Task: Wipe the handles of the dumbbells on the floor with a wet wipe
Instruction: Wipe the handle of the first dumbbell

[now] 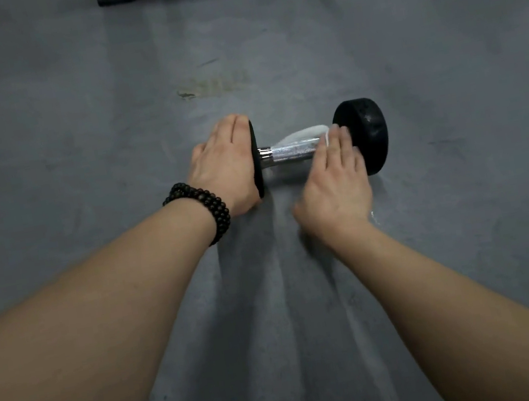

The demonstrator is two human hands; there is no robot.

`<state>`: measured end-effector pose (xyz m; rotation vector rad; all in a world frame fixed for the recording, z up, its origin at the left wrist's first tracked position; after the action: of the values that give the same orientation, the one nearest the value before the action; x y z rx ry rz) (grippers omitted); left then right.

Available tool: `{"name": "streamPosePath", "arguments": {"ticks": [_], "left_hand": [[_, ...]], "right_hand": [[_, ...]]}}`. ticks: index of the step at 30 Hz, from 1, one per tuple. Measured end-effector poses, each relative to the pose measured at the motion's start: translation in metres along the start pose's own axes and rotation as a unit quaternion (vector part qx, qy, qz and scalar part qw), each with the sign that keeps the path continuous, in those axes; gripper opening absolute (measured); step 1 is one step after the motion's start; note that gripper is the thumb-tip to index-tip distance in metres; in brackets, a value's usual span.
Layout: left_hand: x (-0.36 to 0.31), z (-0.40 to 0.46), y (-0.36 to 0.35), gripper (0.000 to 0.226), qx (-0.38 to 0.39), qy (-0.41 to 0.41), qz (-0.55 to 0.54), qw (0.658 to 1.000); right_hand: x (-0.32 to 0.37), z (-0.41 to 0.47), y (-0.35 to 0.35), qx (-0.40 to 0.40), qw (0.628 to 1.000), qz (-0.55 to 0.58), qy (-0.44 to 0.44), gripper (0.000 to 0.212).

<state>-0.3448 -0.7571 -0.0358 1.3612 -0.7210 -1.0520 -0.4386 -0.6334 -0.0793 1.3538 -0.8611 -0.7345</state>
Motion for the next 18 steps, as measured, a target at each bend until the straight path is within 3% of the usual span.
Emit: {"name": "streamPosePath", "arguments": {"ticks": [2,6,9,11,15,16,18], "left_hand": [[0.000,0.000,-0.001,0.104,-0.001,0.004,-0.001,1.000],[-0.001,-0.002,-0.002,0.105,0.004,0.003,-0.001,1.000],[-0.001,-0.003,-0.002,0.111,0.014,0.004,0.002,1.000],[-0.001,-0.003,-0.003,0.109,0.008,0.006,0.004,1.000],[0.000,-0.005,-0.005,0.096,-0.011,0.004,-0.010,1.000],[-0.001,-0.005,-0.004,0.098,-0.006,0.002,-0.008,1.000],[-0.001,-0.005,-0.003,0.107,0.009,0.000,-0.002,1.000]], "right_hand": [[0.011,-0.002,0.002,0.015,0.999,0.044,0.010,0.099],[0.033,-0.011,-0.001,0.030,0.983,0.027,0.178,0.099],[0.001,0.002,0.000,-0.004,0.998,-0.011,0.056,0.088],[0.004,0.001,0.001,0.007,1.000,-0.002,0.003,0.093],[0.048,-0.013,-0.002,0.055,0.982,0.045,0.173,0.098],[0.042,-0.011,0.001,0.048,0.981,0.025,0.184,0.094],[0.016,-0.001,0.004,0.003,0.992,-0.021,0.123,0.083]]}}
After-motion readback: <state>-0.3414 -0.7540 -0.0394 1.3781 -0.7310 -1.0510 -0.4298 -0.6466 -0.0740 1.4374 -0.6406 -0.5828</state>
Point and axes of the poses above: each hand's wrist, its own z-axis towards the middle knuckle, its own y-axis out of the back of the hand, x = y × z, the point moved 4 cm from there along z, towards the middle knuckle, and after that the axes turned 12 degrees about -y, right-handed, at the moved point
